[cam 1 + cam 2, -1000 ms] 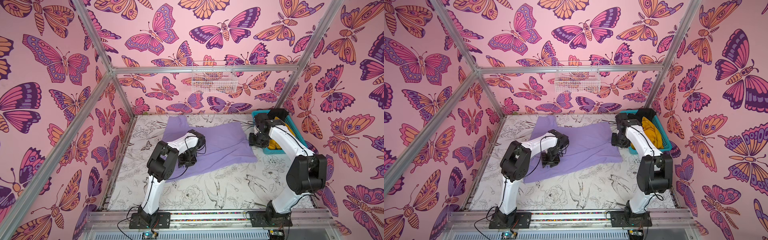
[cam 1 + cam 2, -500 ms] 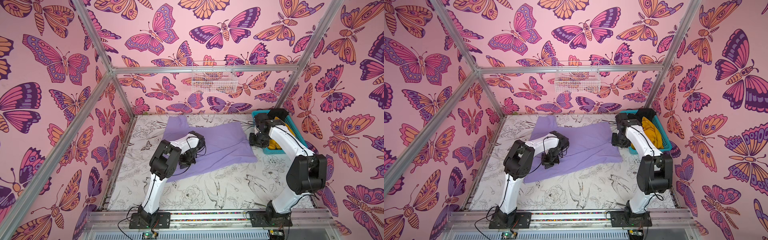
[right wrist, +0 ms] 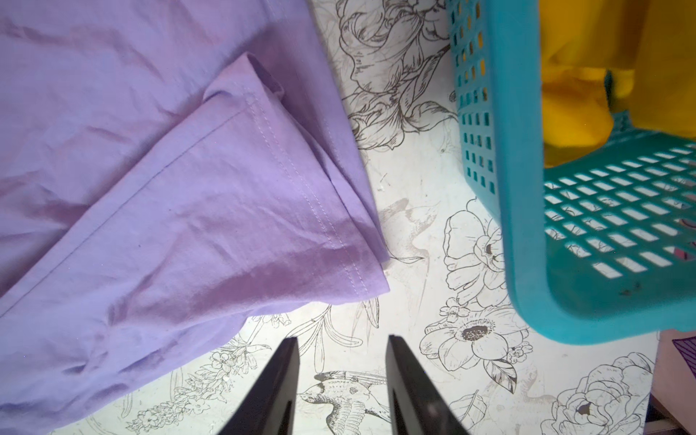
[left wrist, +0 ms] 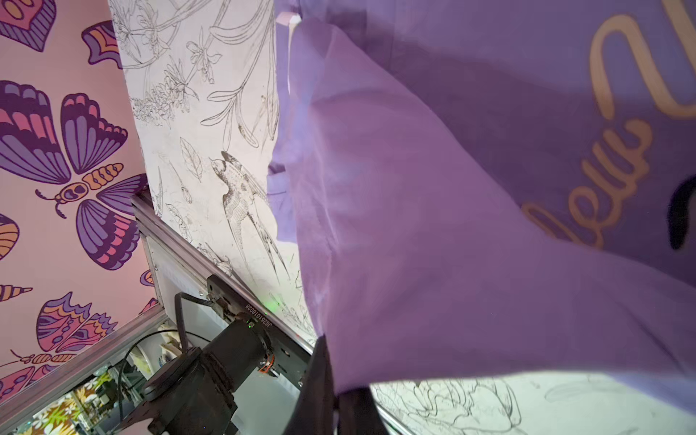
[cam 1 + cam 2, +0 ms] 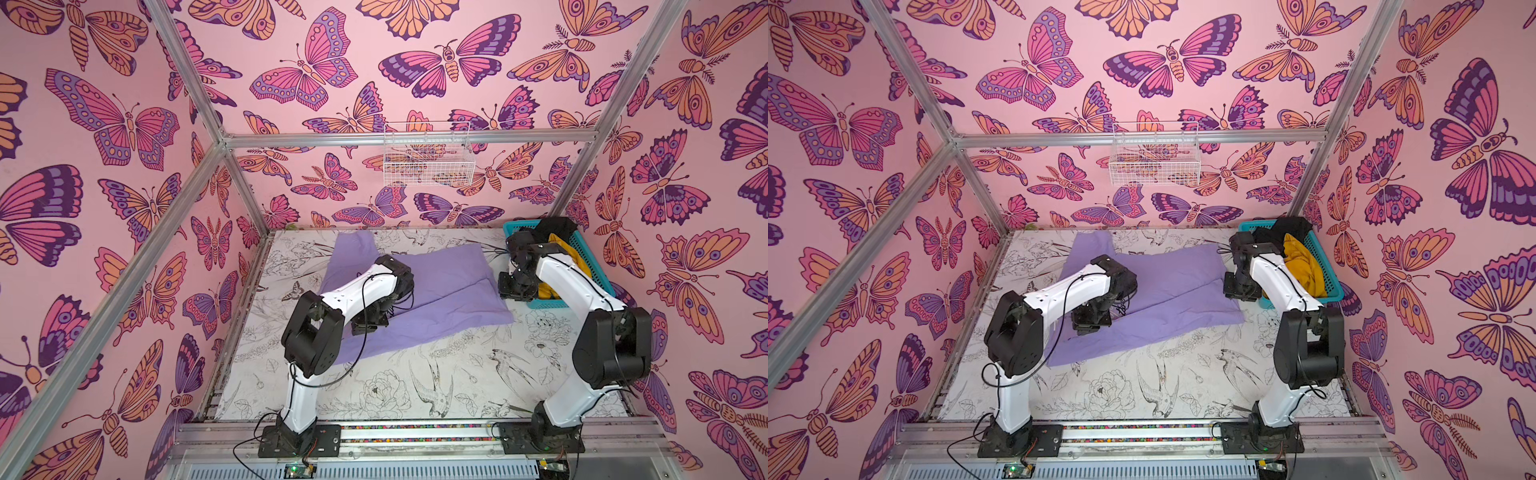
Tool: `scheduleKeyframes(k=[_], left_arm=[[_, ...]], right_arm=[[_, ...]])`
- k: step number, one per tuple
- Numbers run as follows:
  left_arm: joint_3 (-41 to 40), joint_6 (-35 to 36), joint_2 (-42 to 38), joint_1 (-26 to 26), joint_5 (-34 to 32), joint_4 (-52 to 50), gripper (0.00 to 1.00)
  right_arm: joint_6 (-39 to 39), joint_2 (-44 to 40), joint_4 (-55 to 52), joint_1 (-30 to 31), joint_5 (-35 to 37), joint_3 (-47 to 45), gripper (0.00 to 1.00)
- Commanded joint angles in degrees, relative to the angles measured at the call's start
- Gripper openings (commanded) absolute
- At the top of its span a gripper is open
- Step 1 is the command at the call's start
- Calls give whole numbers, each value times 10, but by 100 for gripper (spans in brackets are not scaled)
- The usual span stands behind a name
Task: Fold and stack t-shirts
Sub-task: Smooth out the T-shirt at the center of the board.
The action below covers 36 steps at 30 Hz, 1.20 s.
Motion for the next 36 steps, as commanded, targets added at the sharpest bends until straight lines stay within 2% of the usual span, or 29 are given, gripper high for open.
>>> scheduleKeyframes(k=[1, 4, 8, 13, 19, 24, 31, 36], left_arm=[[-16, -28, -14, -22, 11, -85, 0], [-22, -36, -11, -36, 15, -84, 0], [-8, -37, 2, -43, 15, -81, 0], [14, -32, 15, -47, 12, -79, 0], [14, -30, 26, -49, 10, -79, 0], [18, -23, 34, -49, 8, -77, 0], [26, -19, 36, -49, 6, -78, 0], [21, -22, 30, -49, 6, -77, 0]], right_arm=[[0, 15, 9, 3, 5, -9, 44], [-11, 43, 50, 3, -24, -8, 45], [-21, 125, 72, 3, -38, 50, 46], [-36, 214, 57, 3, -49, 160, 46], [-53, 264, 20, 3, -37, 247, 46], [-55, 279, -2, 3, -30, 266, 44], [-49, 258, 14, 3, -26, 220, 43], [-52, 272, 19, 3, -30, 219, 41]])
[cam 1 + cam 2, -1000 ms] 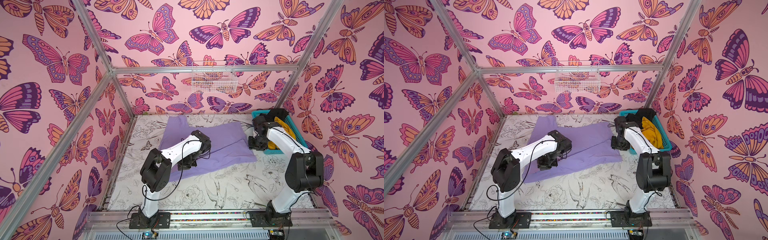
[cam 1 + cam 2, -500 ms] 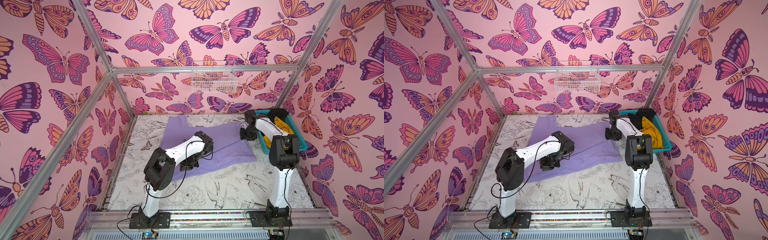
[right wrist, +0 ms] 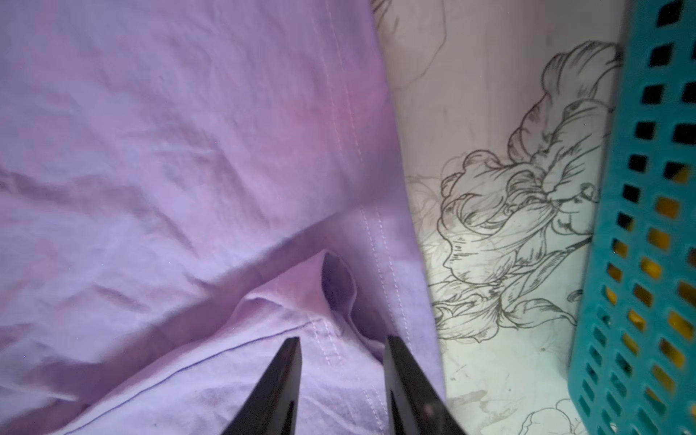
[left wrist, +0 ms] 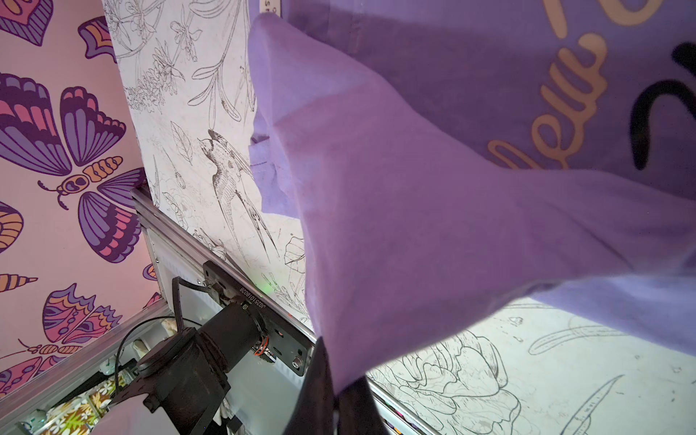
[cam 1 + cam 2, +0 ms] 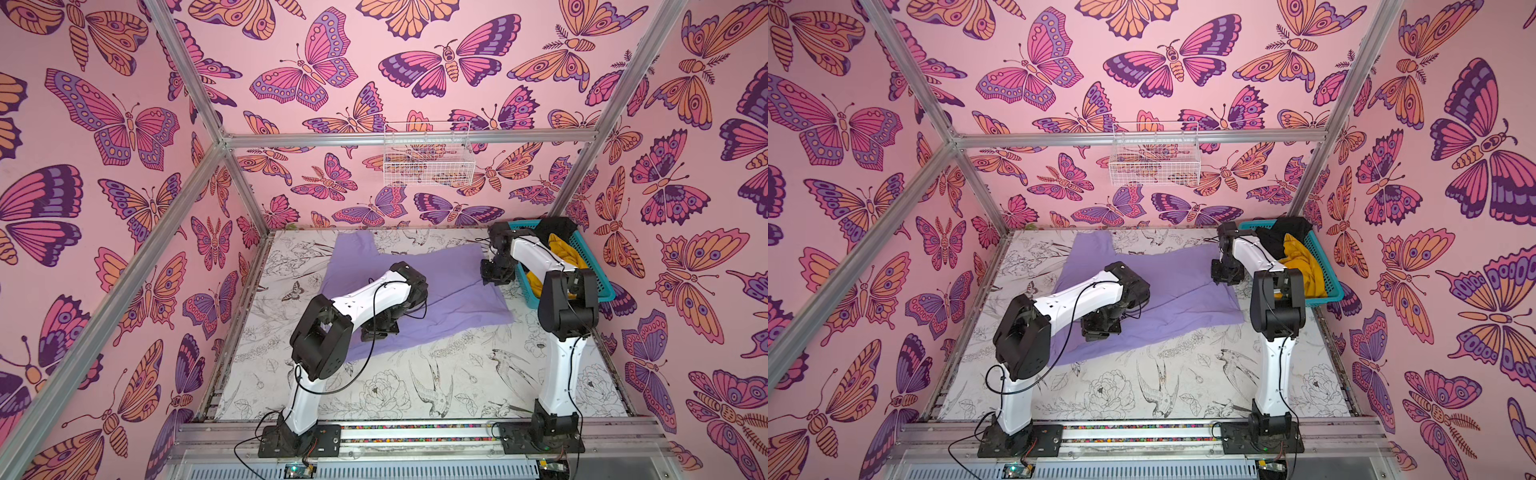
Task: Fold and stack t-shirts
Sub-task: Smooth out the T-shirt at the center of the board.
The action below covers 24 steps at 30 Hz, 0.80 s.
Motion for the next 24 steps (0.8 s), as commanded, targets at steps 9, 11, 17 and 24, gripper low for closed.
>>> scheduleKeyframes(k=[9, 11, 17, 24], left_arm=[[2, 4, 6, -3, -6, -64, 0], [4, 5, 5, -3, -7, -65, 0], [-2, 3, 2, -3, -6, -65, 0], [-6, 1, 3, -3, -5, -64, 0]], right_arm=[[-9, 22, -8, 3, 3, 14, 28], [-10, 24, -8, 3, 4, 15, 27], [-18, 32, 1, 3, 3, 18, 24], [-24, 46, 4, 2, -4, 33, 19]])
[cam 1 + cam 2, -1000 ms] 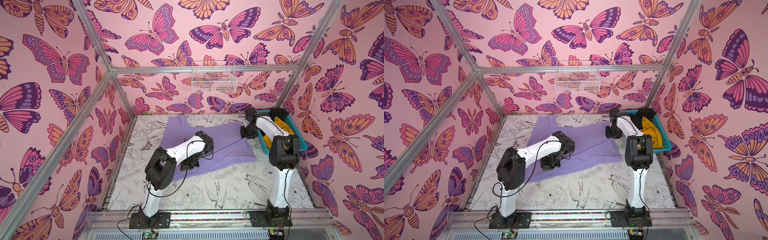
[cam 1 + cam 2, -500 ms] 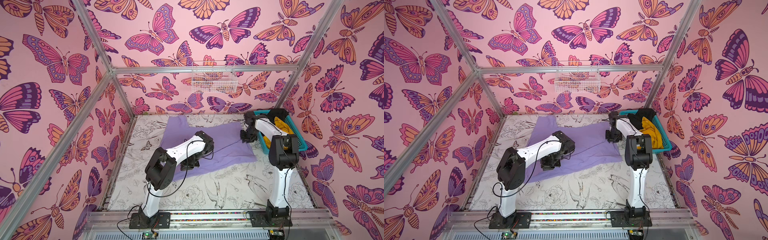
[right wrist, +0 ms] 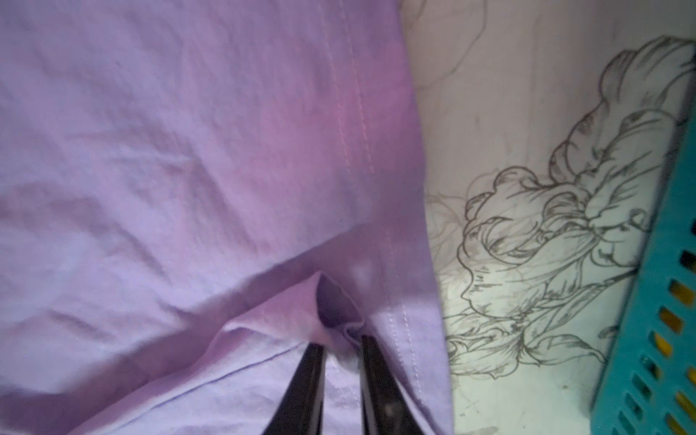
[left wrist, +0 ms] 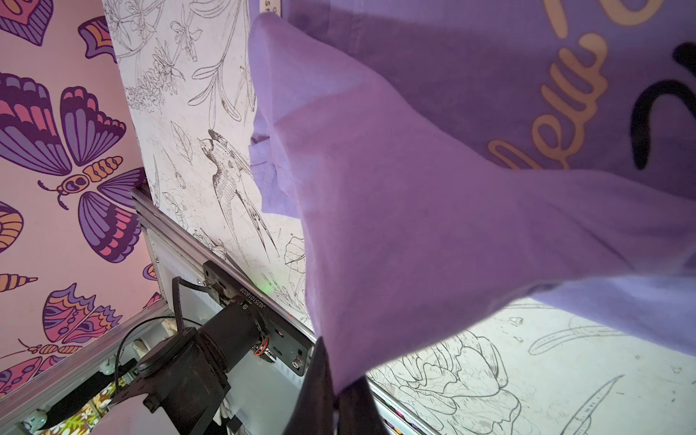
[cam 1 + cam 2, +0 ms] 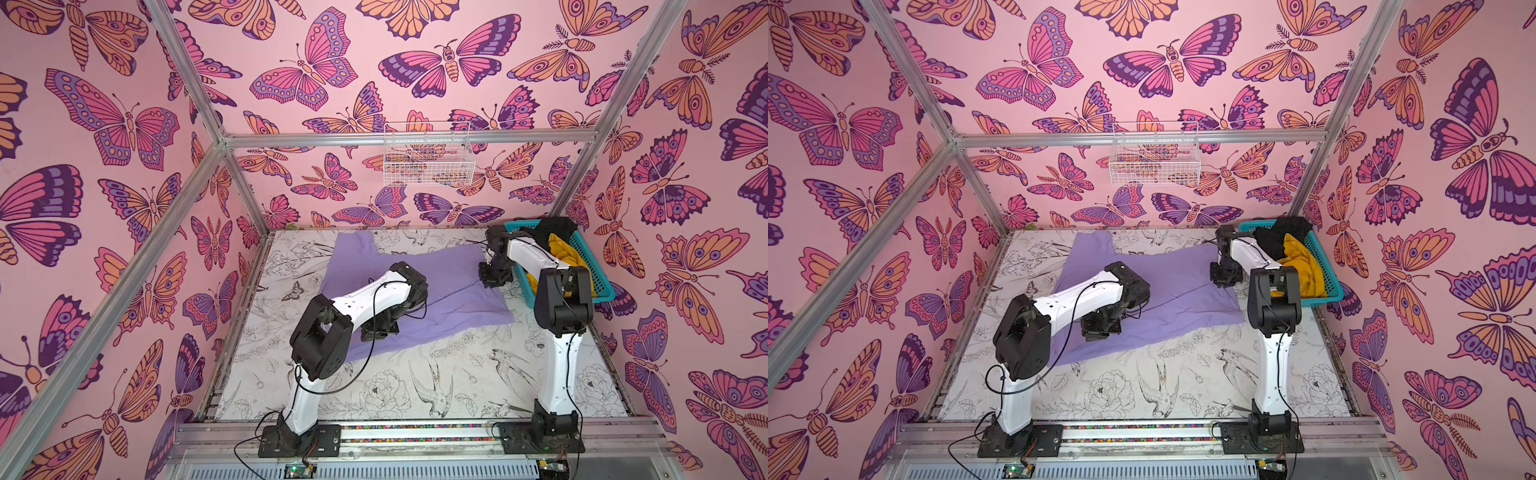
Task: Fold and stack t-shirts
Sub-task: Smooth out the T-shirt at the center of the board.
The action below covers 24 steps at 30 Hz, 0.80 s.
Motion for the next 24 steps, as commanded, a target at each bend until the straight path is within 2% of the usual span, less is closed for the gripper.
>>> scheduleKeyframes(k=[1, 5, 8, 16, 24], left_arm=[[-5, 1, 4, -3, -5, -64, 0], [-3, 0, 5, -3, -4, -63, 0], [-4, 0, 5, -3, -4, -64, 0], [-9, -5, -6, -3, -5, -65, 0], [-36, -25, -53, -4, -13, -77, 0]], right_arm=[[-8, 9, -1, 2, -5, 18, 17], [-15, 14, -3, 2, -3, 32, 10], [-18, 18, -9, 3, -1, 44, 0], [-9, -31, -40, 3, 14, 32, 0], [25, -165, -53, 10, 25, -85, 0]])
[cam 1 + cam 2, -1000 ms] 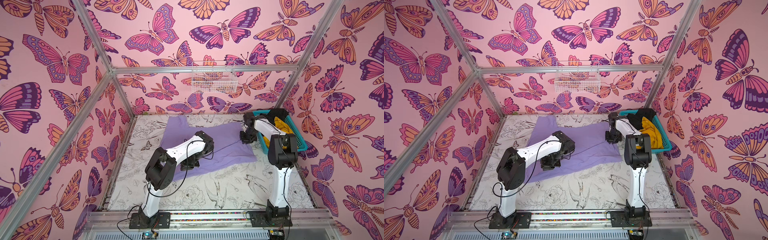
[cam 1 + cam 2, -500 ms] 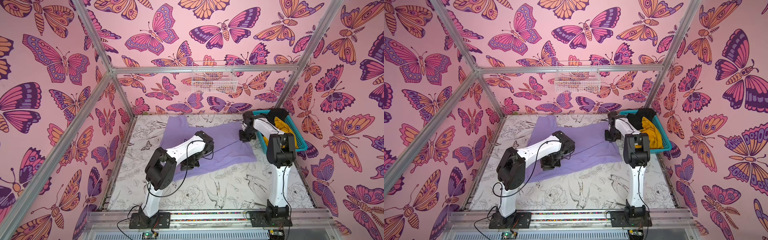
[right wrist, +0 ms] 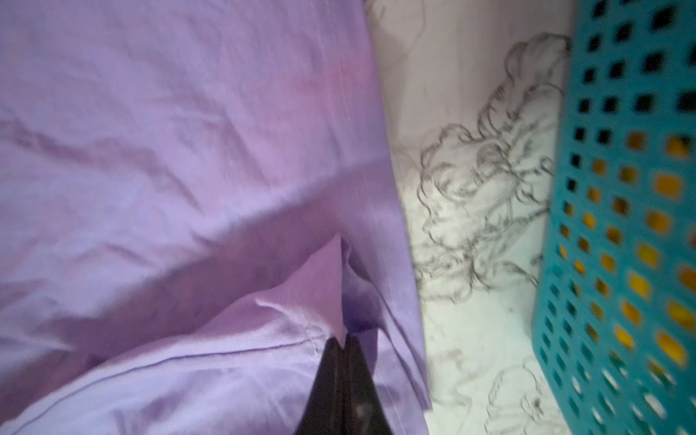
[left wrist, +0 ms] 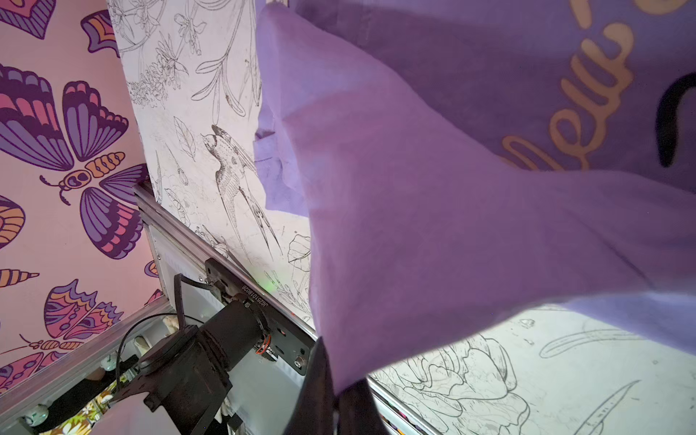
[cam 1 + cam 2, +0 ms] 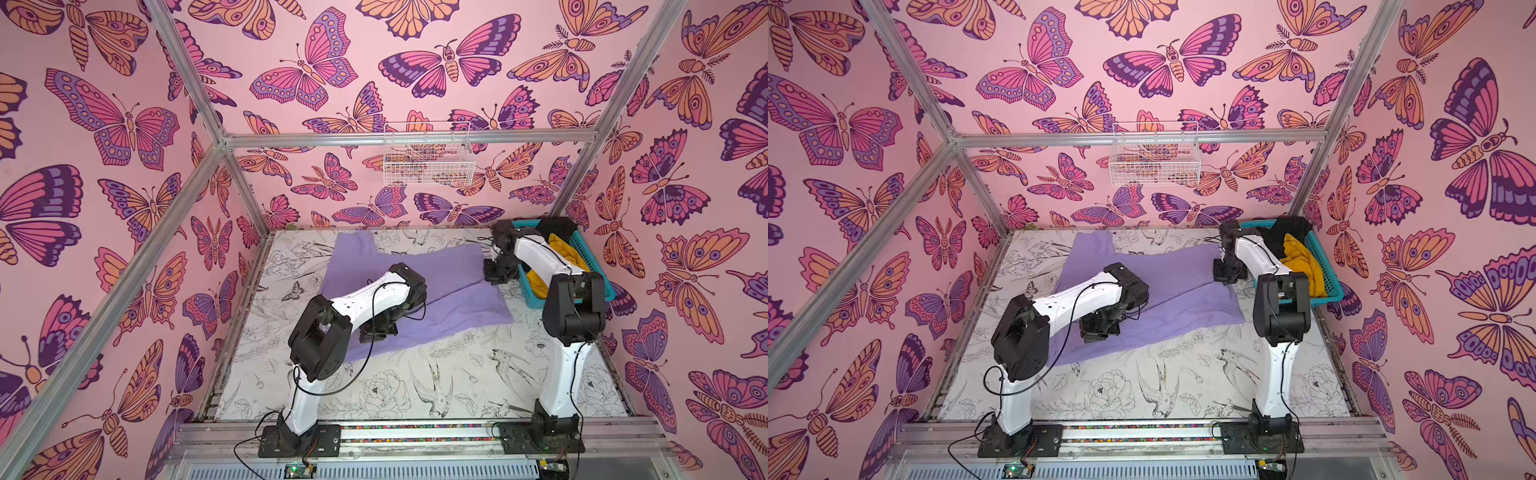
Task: Fold and stack t-shirts
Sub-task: Smooth out the T-shirt at the center of the board.
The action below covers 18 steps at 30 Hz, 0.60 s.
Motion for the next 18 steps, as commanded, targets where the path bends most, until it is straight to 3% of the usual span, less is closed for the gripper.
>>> scheduleKeyframes(k=[1, 8, 18], left_arm=[[-19, -21, -43, -4, -14, -79, 0], [-45, -54, -93, -19, -14, -106, 0], [-98, -95, -140, -83, 27, -106, 0]], right_arm=[[24, -71, -28, 11, 16, -42, 0], [63, -197, -48, 49, 34, -166, 0], [173, -422, -89, 127, 89, -330, 0]])
